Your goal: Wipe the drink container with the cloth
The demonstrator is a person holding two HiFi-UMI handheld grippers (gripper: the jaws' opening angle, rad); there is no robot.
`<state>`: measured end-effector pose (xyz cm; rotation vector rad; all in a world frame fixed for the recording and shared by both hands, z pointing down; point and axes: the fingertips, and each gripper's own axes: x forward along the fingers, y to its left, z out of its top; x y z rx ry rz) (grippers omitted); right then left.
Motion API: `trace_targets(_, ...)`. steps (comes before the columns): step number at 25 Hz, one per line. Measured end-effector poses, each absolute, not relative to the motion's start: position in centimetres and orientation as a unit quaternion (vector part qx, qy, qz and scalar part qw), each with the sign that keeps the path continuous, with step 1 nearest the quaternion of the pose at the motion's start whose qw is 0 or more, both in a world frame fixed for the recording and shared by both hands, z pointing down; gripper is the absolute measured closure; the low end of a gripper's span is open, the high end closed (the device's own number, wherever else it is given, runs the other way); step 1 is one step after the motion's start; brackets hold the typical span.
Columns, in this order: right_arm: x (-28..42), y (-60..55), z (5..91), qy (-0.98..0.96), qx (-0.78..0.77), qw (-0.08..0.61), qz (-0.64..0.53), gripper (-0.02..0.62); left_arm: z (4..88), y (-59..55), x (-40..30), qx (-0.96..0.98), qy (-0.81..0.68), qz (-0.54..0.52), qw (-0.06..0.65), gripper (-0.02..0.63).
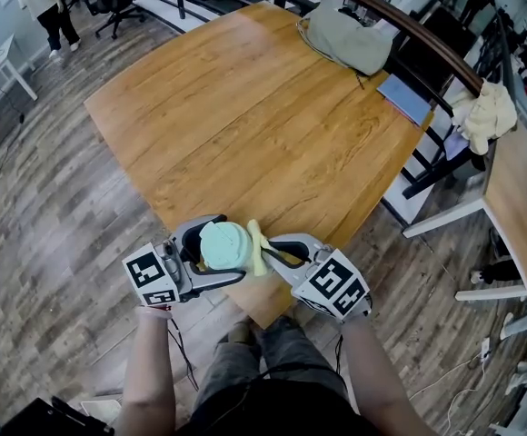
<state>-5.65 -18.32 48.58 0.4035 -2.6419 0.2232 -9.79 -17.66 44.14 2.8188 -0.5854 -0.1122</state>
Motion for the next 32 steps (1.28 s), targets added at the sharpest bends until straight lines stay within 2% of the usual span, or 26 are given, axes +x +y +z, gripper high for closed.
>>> trace_targets(16,-1.9,-16.3,57.7,-0.922,0.167,0.305,0.168,0.554,43.9,-17.4,-9.7,0.971,-0.2,-0.028,0.125,0.156)
trace_targets(22,-0.7,-16.6,57.8,-0.913,0.196,0.323,0.157,0.554,43.6,-17.2,-8.9,0.975,-0.191,-0.009,0.111,0.156)
trace_targets(32,4.5,-19.5,53.0,-0.906,0.308,0.215,0.194,0.554,43.4,-16.0,-4.4,0.987,-0.139,0.063,0.051,0.156)
